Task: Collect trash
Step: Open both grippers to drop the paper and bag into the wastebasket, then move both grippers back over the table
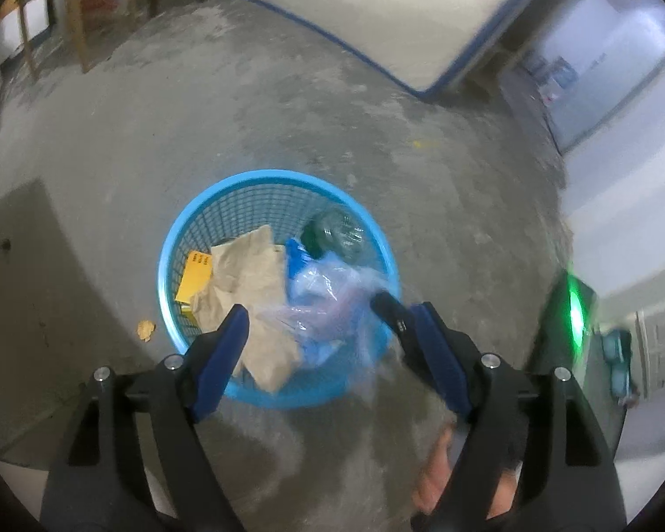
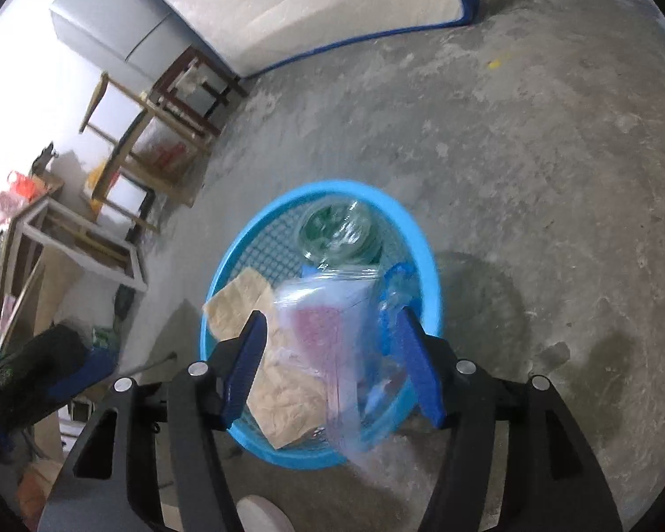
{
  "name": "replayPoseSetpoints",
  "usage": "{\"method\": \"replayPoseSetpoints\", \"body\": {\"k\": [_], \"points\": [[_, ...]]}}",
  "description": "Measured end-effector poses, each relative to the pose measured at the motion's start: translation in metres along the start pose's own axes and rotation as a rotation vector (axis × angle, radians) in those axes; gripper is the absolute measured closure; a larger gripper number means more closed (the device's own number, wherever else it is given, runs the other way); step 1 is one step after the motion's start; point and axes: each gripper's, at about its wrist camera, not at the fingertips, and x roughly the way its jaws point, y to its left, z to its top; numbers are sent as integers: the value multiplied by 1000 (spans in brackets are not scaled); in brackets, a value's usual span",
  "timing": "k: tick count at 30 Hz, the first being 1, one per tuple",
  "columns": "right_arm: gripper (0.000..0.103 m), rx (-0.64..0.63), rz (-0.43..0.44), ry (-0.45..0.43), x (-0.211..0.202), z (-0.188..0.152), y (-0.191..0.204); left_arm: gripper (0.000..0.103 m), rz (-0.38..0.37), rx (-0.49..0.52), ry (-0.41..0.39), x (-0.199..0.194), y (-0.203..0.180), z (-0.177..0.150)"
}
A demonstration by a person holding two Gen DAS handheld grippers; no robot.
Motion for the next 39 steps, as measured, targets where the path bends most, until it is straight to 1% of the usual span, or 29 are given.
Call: {"method": "replayPoseSetpoints", "body": {"k": [2, 4, 6, 8, 9, 11, 13, 16, 17, 19, 20, 21, 22, 23, 25, 27, 28, 30, 31, 33, 35, 37, 39], "points": [[44, 5, 17, -9, -4, 1, -2, 28, -52, 51, -5, -24, -13, -8], [45, 1, 13, -12, -7, 1, -1, 27, -87, 84, -28, -50, -19, -16], [60, 2, 8, -20, -10, -1, 0, 27, -113, 118, -47, -81, -23, -24], [67, -2, 17, -11, -10, -3, 4, 24, -151, 160, -75, -115, -24, -33], [72, -13, 15, -11, -9, -4, 7, 23, -158, 184, -94, -132, -22, -38], [76, -37, 11, 7, -5, -6, 14, 21, -157, 215, -138, -168, -12, -51], [76, -48, 0, 22, -2, -8, 21, 20, -160, 217, -170, -198, 4, -64], [76, -63, 17, 20, -10, -12, 37, 20, -110, 180, -205, -234, 34, -81], [76, -67, 30, 10, -19, -16, 45, 20, -77, 146, -221, -248, 50, -88], [75, -84, 48, -5, -35, -23, 57, 20, -34, 89, -256, -268, 73, -96], [70, -92, 52, -8, -42, -26, 63, 20, -8, 52, -283, -282, 89, -103], [61, -102, 55, -11, -51, -29, 69, 20, 19, 30, -300, -292, 98, -106], [58, -116, 51, -14, -61, -33, 79, 20, 48, 6, -323, -303, 110, -111], [55, -127, 46, -14, -67, -35, 85, 20, 73, -21, -352, -316, 121, -117], [54, -160, 38, -3, -80, -38, 102, 20, 109, -59, -405, -338, 141, -127], [50, -194, 35, 10, -94, -41, 127, 20, 159, -89, -447, -361, 162, -136], [49, -215, 56, 13, -102, -42, 145, 20, 179, -97, -459, -368, 169, -139], [41, -255, 104, 11, -115, -46, 174, 20, 222, -116, -494, -391, 192, -151], [39, -287, 140, 9, -124, -49, 198, 20, 246, -132, -512, -402, 204, -156], [32, -341, 203, 9, -135, -56, 236, 20, 281, -167, -545, -420, 226, -167], [29, -399, 277, 27, -142, -67, 279, 19, 314, -214, -576, -441, 250, -179], [26, -470, 376, 70, -145, -83, 330, 17, 341, -256, -615, -463, 276, -190], [24, -530, 451, 118, -142, -98, 370, 16, 380, -284, -638, -478, 299, -199]]}}
